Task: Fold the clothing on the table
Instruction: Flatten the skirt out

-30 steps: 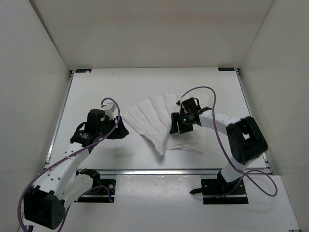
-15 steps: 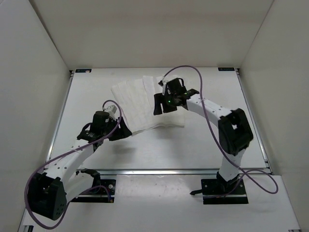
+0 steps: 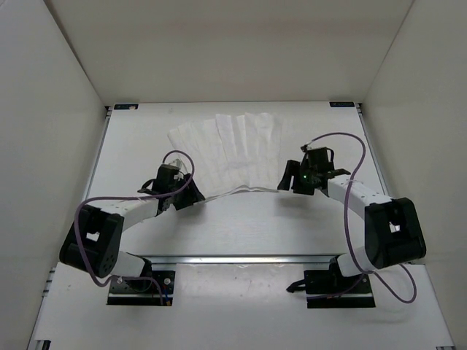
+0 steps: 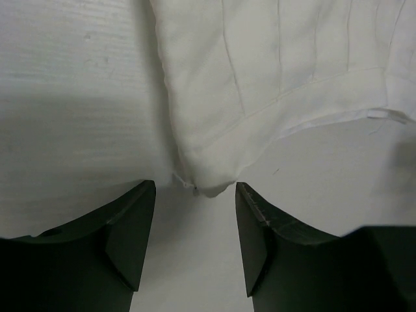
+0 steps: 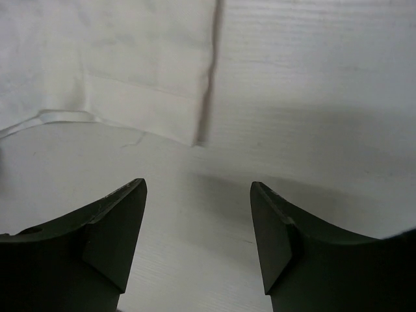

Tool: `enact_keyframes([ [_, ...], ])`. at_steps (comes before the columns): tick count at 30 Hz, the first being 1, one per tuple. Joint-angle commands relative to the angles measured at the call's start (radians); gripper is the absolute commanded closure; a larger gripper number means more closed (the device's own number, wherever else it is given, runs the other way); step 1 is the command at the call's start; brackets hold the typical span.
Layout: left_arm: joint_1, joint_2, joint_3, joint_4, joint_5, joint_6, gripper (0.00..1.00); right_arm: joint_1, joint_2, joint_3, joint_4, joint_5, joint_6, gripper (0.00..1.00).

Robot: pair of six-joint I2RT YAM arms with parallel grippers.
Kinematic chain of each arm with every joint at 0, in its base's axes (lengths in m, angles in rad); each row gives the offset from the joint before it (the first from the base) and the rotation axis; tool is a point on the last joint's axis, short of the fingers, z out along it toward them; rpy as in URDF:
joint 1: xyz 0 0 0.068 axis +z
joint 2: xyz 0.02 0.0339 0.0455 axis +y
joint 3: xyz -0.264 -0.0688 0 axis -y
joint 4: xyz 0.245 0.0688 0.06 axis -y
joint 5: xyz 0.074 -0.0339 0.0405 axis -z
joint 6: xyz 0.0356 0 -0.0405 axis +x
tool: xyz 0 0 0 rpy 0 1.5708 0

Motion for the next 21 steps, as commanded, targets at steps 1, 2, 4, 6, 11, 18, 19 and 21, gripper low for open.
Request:
enact_keyframes([
  [1, -0.013, 0.036, 0.017, 0.122, -0.007, -0.06, 0.37, -0.048, -0.001, -0.051, 0.176, -0.142, 0.057, 0.38],
  [2, -0.01, 0.042, 0.009, 0.134, -0.01, -0.07, 0.38, -0.066, 0.016, -0.07, 0.214, -0.165, 0.069, 0.39],
  [4, -0.015, 0.046, -0.003, 0.163, -0.015, -0.086, 0.37, -0.08, 0.045, -0.091, 0.286, -0.233, 0.103, 0.4],
  [6, -0.015, 0.049, -0.017, 0.18, -0.021, -0.096, 0.38, -0.07, 0.082, -0.091, 0.314, -0.232, 0.115, 0.4],
  [11, -0.002, 0.09, -0.009, 0.197, -0.027, -0.106, 0.49, -0.053, 0.196, -0.058, 0.363, -0.231, 0.149, 0.42],
  [18, 0.021, 0.087, -0.026, 0.245, 0.025, -0.117, 0.93, -0.071, 0.294, 0.002, 0.403, -0.319, 0.186, 0.88],
  [19, 0.036, 0.073, -0.014, 0.248, 0.039, -0.114, 1.0, -0.077, 0.289, 0.031, 0.379, -0.328, 0.18, 1.0],
  [21, 0.048, 0.041, 0.017, 0.22, 0.051, -0.102, 1.0, -0.079, 0.247, 0.057, 0.343, -0.322, 0.171, 1.0],
])
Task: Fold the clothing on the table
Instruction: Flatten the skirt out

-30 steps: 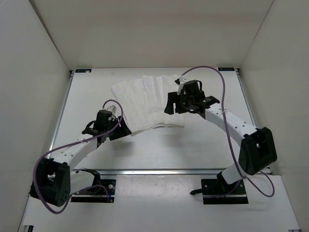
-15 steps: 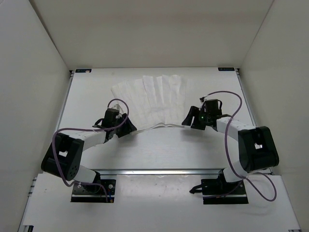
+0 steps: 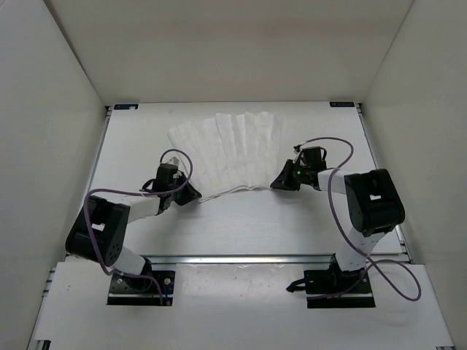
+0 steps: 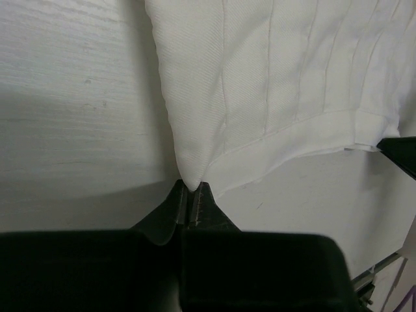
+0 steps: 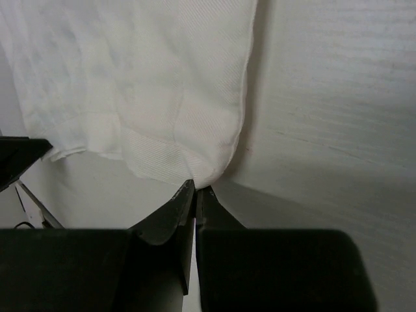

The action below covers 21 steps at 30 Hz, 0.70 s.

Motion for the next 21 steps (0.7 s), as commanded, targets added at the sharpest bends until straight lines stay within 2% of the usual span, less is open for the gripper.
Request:
enact_keyframes([
  [1, 0.034, -0.097, 0.065, -0.024, 0.032, 0.026, 1.0, -0.013, -0.094, 0.092, -0.035, -0.015, -0.03, 1.0],
  [2, 0.042, -0.11, 0.105, -0.075, 0.039, 0.037, 1.0, -0.015, -0.146, 0.115, -0.069, -0.009, -0.054, 1.0],
  [4, 0.071, -0.246, 0.192, -0.168, 0.056, 0.066, 1.0, -0.03, -0.284, 0.123, -0.079, -0.061, -0.082, 1.0],
  [5, 0.08, -0.247, 0.216, -0.195, 0.053, 0.066, 1.0, -0.036, -0.317, 0.129, -0.077, -0.084, -0.085, 1.0],
  [7, 0.1, -0.364, 0.298, -0.272, 0.055, 0.077, 1.0, -0.053, -0.447, 0.155, -0.132, -0.106, -0.077, 1.0],
  [10, 0.102, -0.482, 0.453, -0.388, 0.029, 0.096, 1.0, -0.064, -0.654, 0.249, -0.241, -0.071, -0.129, 1.0],
  [12, 0.083, -0.516, 0.565, -0.462, 0.006, 0.113, 1.0, -0.053, -0.703, 0.345, -0.336, -0.023, -0.172, 1.0],
  [14, 0.088, -0.532, 0.676, -0.538, 0.021, 0.129, 1.0, -0.071, -0.722, 0.455, -0.439, -0.041, -0.194, 1.0],
  [18, 0.099, -0.533, 0.698, -0.541, 0.03, 0.12, 1.0, -0.105, -0.722, 0.502, -0.435, -0.087, -0.174, 1.0],
  [21, 0.114, -0.468, 0.667, -0.523, 0.097, 0.129, 1.0, -0.107, -0.63, 0.52, -0.432, -0.113, -0.16, 1.0],
])
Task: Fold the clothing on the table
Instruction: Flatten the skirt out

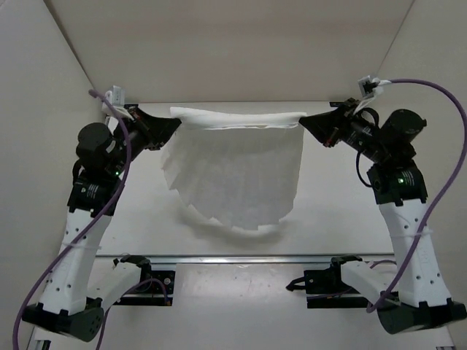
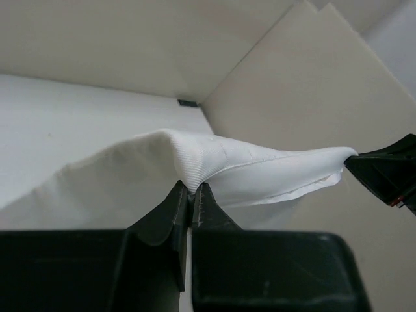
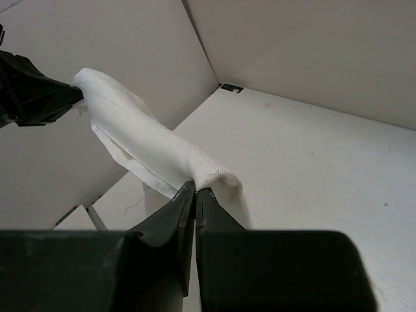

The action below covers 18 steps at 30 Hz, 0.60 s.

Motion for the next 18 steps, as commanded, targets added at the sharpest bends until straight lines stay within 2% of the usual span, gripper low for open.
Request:
enact_keyframes([
  [1, 0.032, 0.147, -0.072, -0.076, 0.007, 0.032, 1.0, -0.019, 0.161, 0.003, -0.08, 0.011, -0.025, 1.0],
  [5, 0.026, 0.275, -0.064, -0.057, -0.002, 0.059, 1.0, 0.03, 0.324, 0.069, -0.067, 0.035, -0.028, 1.0],
  [7, 0.024, 0.375, 0.033, -0.094, -0.043, 0.113, 1.0, 0.018, 0.441, 0.158, -0.097, 0.061, -0.008, 1.0],
  [9, 0.047, 0.51, 0.242, -0.218, -0.037, 0.183, 1.0, 0.02, 0.514, 0.333, -0.171, 0.071, -0.031, 1.0],
  [10, 0.046, 0.547, 0.347, -0.256, -0.029, 0.194, 1.0, 0.032, 0.536, 0.418, -0.211, 0.109, -0.048, 1.0],
  [13, 0.078, 0.572, 0.466, -0.287, -0.06, 0.205, 1.0, 0.024, 0.561, 0.543, -0.239, 0.153, -0.065, 1.0],
  [18, 0.101, 0.561, 0.397, -0.257, -0.058, 0.201, 1.0, -0.029, 0.624, 0.568, -0.252, 0.074, -0.031, 0.99],
])
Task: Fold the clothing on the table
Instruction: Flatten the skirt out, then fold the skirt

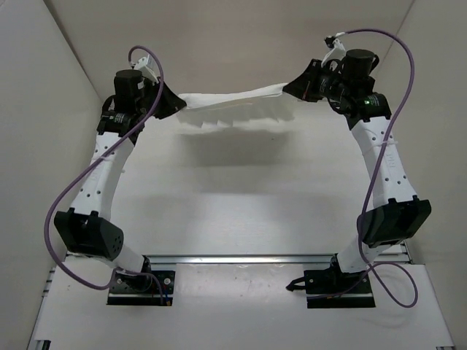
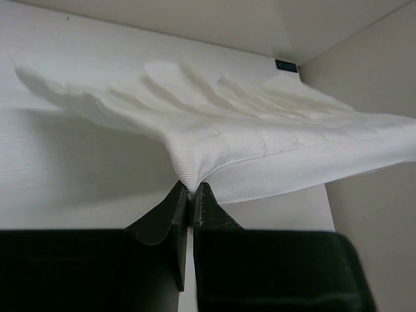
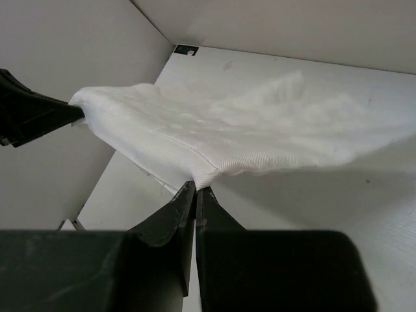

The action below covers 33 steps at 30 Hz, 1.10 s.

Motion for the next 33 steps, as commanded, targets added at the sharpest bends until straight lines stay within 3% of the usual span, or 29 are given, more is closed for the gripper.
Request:
enact_keyframes([
  [1, 0.022, -0.069, -0.033, 0.001, -0.026, 0.033, 1.0, -0.034, -0.015, -0.006, 0.012, 0.002, -0.007, 1.0],
  [5, 0.008, -0.089, -0.287, 0.123, -0.017, 0.015, 1.0, -0.049, -0.036, -0.319, 0.171, -0.022, 0.037, 1.0],
  [10, 0.015, -0.028, -0.623, 0.284, 0.049, -0.051, 1.0, -0.032, 0.014, -0.584, 0.258, -0.02, 0.05, 1.0],
  [15, -0.03, 0.043, -0.679, 0.174, 0.041, 0.036, 1.0, 0.032, -0.065, -0.788, 0.253, 0.094, 0.053, 1.0],
  [18, -0.066, -0.001, -0.719, 0.131, -0.044, 0.061, 1.0, 0.068, -0.169, -0.912, 0.242, 0.155, 0.071, 1.0],
  [21, -0.099, -0.055, -0.78, 0.11, -0.062, 0.079, 1.0, 0.051, -0.263, -1.037, 0.239, 0.117, 0.079, 1.0],
  [26, -0.198, -0.203, -0.86, 0.007, -0.1, 0.079, 1.0, -0.014, -0.42, -1.124, 0.12, 0.073, 0.048, 1.0],
  [33, -0.193, -0.467, -0.937, -0.133, -0.077, 0.079, 1.0, -0.02, -0.692, -1.16, -0.104, 0.077, 0.011, 1.0],
])
